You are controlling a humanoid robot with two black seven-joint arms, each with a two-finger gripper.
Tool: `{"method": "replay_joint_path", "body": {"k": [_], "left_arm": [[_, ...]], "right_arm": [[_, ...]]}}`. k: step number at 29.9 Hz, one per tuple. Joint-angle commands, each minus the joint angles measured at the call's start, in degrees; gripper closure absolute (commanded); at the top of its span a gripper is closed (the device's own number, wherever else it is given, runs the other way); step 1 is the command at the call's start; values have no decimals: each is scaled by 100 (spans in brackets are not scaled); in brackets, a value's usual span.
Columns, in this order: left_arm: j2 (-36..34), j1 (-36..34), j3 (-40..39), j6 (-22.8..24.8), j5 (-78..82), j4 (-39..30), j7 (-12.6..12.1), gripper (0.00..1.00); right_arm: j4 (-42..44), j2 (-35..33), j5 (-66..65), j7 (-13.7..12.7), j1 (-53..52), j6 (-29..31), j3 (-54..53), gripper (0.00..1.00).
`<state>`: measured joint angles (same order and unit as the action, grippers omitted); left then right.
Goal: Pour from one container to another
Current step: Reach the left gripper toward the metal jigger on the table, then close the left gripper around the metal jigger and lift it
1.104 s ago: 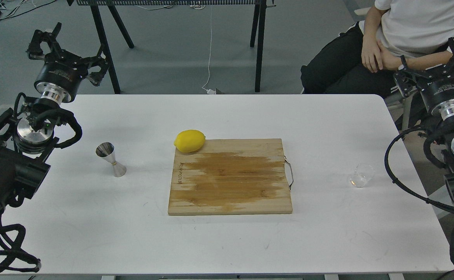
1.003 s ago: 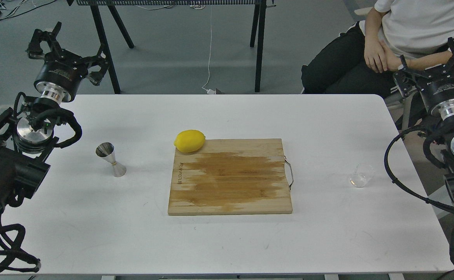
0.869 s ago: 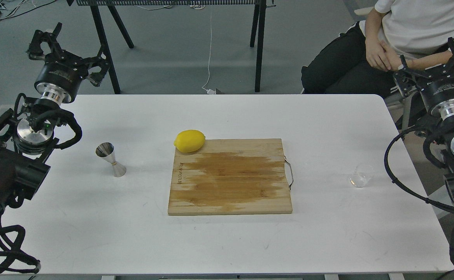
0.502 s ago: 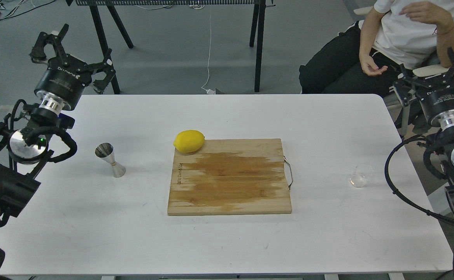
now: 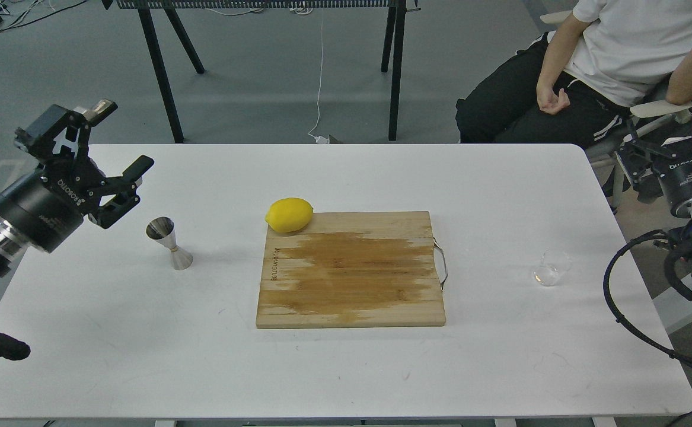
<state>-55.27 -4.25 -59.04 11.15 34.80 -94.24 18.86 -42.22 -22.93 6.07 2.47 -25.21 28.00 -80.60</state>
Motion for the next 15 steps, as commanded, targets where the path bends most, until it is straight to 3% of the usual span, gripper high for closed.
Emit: {"method": "replay_joint_path", "body": {"k": [1,6,9,12,15], "left_arm": [[-54,354,112,-621,1456,-95,-14,4],[-72,724,542,-1439,2888,-78,-14,4],[-28,759,893,-2272,4469,106,-49,5],[69,724,1350,-3065,5911,580,-224,6],[577,628,1501,-3286,7081,1247,-532,6]], "right_arm": [[13,-1,0,-1,7,0,0,0],[65,-9,0,-1,7,0,0,0],[74,-9,0,-1,33,0,0,0],[74,-9,0,-1,42,0,9,0],[74,-9,0,-1,68,0,0,0]]}}
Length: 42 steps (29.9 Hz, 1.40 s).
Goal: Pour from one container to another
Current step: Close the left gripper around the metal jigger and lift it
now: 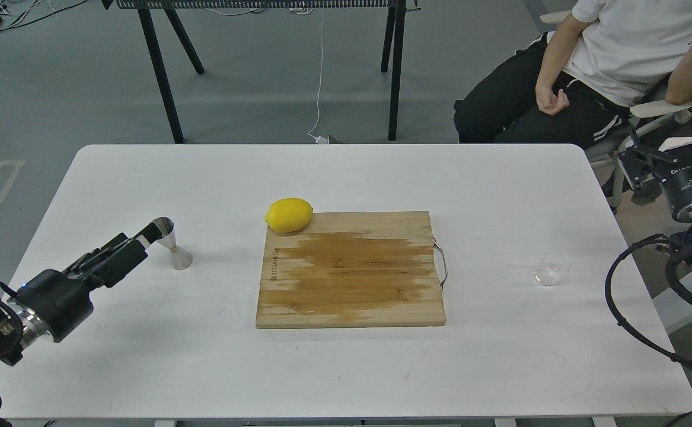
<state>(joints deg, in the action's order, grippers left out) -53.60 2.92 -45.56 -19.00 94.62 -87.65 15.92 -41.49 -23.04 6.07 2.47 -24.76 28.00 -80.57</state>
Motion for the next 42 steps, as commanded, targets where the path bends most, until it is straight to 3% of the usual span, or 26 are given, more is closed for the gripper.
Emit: {"method": "replay_joint_path", "body": {"k": [1,5,8,16,23,25,28,37,42], "left_arm": [[559,-160,161,-306,1442,913,-247,6],[1157,-485,214,-841,2761,2302,-238,7],[1658,-801,275,-900,3038,3260,-212,11],[2564,-1680,539,-900,3038,4554,-212,13],[2837,-1953,557,-900,3038,4748,-238,18],[2890,-1971,548,-900,3038,4818,-238,23],[2969,-2015,557,-900,3038,4871,-212,45],[3215,-2155,548,-900,3038,5090,-186,59],[3259,-2199,539,-900,3038,5214,-80,74]], "right_arm": [[0,1,-9,0,33,0,-3,0],[114,1,-9,0,77,0,-3,0],[176,-16,-9,0,112,0,-3,0],[237,-43,-9,0,209,0,-12,0],[238,-192,-9,0,200,0,-12,0],[246,-244,-9,0,200,0,-12,0],[246,-271,-9,0,200,0,-12,0],[343,-271,-9,0,209,0,-12,0],[361,-341,-9,-9,209,0,-12,0]]}}
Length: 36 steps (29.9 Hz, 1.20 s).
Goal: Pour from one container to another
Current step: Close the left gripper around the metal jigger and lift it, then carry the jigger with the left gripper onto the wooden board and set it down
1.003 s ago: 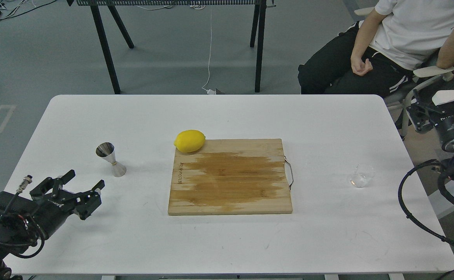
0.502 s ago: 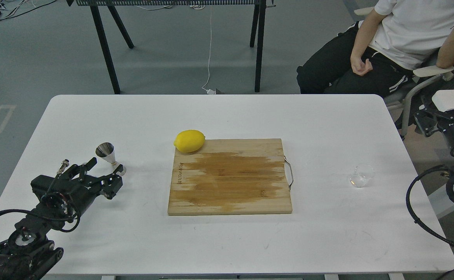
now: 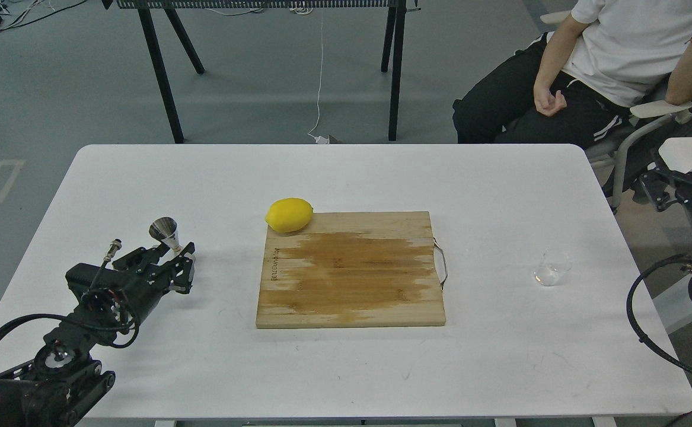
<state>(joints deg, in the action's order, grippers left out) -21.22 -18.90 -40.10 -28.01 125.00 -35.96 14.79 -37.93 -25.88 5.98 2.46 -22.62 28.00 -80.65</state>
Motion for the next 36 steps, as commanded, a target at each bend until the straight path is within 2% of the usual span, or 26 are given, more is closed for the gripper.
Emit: {"method": "replay_joint_path", "body": {"k": [1,6,14,17,21,24,29,36], "left_arm": [[22,-18,2,1,0,45,32,77],[40,-18,2,1,0,54,32,93],[31,-184,-7,1,0,-130,33,94],[-48,-316,-25,1,0,-551,32,94],[-303,-343,2,1,0,-1727,6,94],[-356,-343,194,1,0,-2257,6,95],[-216,-808,783,1,0,-2284,6,96],[478,-1450,1881,1,0,-1943,-11,96]], "right_arm": [[-4,-92,0,-9,-6,0,5,0],[13,-154,0,0,12,0,5,0],[5,-163,0,0,73,0,-3,0],[-4,-224,0,-9,108,0,5,0],[-4,-286,9,0,222,0,-12,0],[-4,-391,9,0,293,0,-56,0],[5,-426,9,9,416,0,-100,0],[5,-444,9,26,478,0,-127,0]]}}
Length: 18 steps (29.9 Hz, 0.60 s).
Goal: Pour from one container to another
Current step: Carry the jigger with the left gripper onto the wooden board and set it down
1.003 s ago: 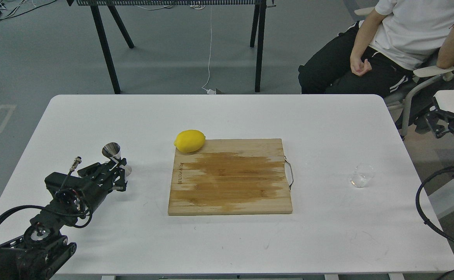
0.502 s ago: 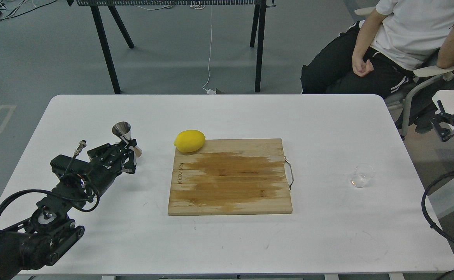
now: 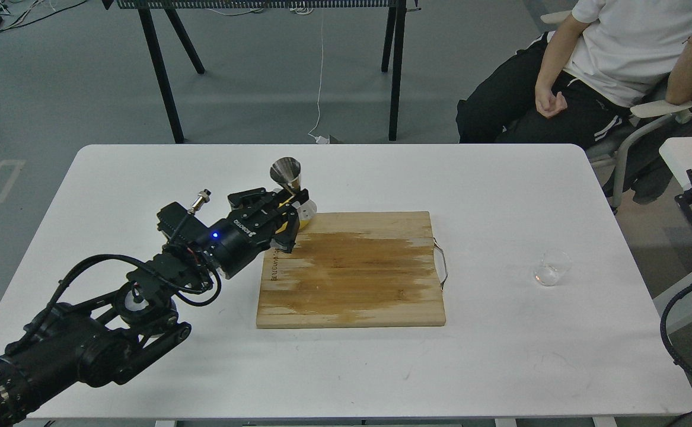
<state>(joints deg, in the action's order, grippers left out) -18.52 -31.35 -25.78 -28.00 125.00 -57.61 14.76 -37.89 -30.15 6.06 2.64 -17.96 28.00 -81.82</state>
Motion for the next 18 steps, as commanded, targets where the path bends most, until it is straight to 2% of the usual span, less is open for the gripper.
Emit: {"method": "replay_joint_path", "body": {"k": [1,6,12,18], "left_arm": [[234,-240,590,0,0,328,-8,96],[506,-389,837,0,0,663,-17,96],[1393,-732,1285,0,0,1822,-26,96],[1851,-732,1610,0,0,2236,-26,95]], "right_arm": [[1,-18,0,0,12,0,-10,0],[1,-18,0,9,47,0,-54,0],[1,-9,0,18,65,0,-54,0],[1,-9,0,18,82,0,-63,0]]}}
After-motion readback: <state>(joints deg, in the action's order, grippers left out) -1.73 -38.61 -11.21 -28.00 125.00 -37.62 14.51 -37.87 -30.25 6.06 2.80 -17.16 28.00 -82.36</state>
